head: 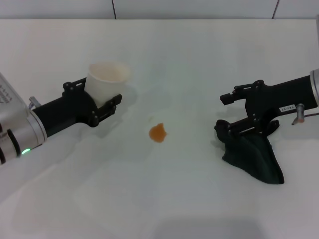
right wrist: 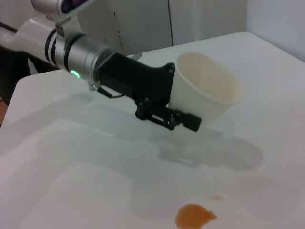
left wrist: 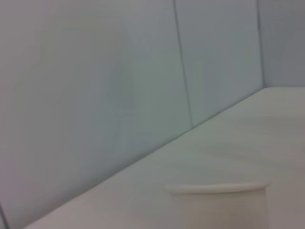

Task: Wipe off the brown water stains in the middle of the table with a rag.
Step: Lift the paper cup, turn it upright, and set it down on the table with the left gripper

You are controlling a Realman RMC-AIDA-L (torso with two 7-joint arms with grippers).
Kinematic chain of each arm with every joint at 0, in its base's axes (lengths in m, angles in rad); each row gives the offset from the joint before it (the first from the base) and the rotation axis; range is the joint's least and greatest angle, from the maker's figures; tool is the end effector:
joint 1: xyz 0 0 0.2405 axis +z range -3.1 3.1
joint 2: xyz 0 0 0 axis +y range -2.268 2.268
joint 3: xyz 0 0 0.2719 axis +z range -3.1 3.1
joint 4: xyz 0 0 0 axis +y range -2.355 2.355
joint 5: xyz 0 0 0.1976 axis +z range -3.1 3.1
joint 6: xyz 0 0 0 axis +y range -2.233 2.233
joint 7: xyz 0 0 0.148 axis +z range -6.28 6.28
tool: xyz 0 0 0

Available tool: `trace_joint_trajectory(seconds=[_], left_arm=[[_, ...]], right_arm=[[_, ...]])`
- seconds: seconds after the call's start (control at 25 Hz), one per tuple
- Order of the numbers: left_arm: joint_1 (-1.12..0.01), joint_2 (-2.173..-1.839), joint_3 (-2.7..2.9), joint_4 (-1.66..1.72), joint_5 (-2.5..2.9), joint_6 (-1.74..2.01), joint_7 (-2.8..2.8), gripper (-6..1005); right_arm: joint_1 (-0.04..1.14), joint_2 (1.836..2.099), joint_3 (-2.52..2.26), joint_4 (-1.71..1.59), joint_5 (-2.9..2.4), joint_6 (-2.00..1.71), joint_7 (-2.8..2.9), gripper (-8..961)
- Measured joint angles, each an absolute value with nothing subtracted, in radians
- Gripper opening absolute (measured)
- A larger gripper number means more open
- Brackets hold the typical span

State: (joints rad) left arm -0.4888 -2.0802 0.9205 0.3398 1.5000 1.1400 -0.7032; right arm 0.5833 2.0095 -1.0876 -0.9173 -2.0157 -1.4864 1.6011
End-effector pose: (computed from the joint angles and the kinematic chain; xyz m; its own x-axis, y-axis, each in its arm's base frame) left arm -0.3008 0.3380 -0.0526 0.8908 0.0719 0.4487 0.3379 -0.7650 -0.5482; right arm 0.2228 0.3571 -0.0034 0.9570 -0.2147 -0.1949 -0.2458 -0.9573 -0.1521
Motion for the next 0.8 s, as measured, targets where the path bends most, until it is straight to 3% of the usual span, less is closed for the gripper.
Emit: trace_joint_trajectory(seconds=[0.8], left_arm=[[-0.538,-2.088,0.921,0.168,1.448,1.052,-0.583,542]], right_arm=[[0.586,2.01,-1.088,-0.917,-2.014,-1.486,1.591,854]])
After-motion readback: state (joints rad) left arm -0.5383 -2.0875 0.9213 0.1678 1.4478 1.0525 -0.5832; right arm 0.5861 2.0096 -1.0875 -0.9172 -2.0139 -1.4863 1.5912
